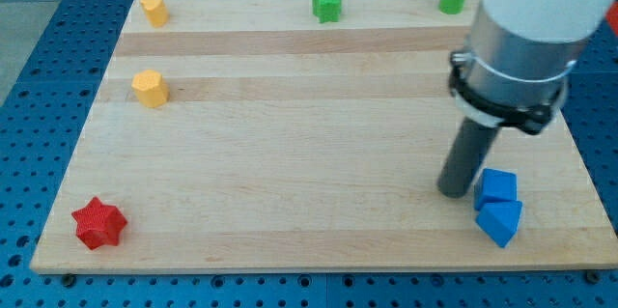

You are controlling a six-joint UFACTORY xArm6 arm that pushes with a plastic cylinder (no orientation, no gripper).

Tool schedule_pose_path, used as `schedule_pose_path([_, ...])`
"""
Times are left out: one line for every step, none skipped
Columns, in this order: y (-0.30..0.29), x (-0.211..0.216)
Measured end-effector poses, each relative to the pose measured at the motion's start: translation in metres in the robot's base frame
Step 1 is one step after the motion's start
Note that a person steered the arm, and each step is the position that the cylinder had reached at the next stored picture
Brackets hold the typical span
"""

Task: Slide the red star above the blue cube

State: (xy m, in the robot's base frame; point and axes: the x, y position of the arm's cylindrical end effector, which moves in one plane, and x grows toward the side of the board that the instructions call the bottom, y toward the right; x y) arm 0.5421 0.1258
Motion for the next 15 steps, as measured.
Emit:
schedule_pose_path([-0.072, 0.019])
schedule_pose_path([-0.133, 0.076])
schedule_pose_path([-0.133, 0.076])
schedule_pose_path([-0.167, 0.077])
schedule_pose_path([-0.239, 0.077])
schedule_pose_path([-0.278, 0.077])
schedule_pose_path([-0.333, 0.076])
schedule_pose_path([-0.388, 0.076])
schedule_pose_path([-0.402, 0.054])
schedule_pose_path([-0.345, 0.014])
schedule_pose_path([-0.339, 0.013])
schedule_pose_path([-0.39, 0.019])
schedule_pose_path([-0.396, 0.041])
schedule_pose_path([-0.347, 0.034])
schedule_pose_path([-0.271, -0.016])
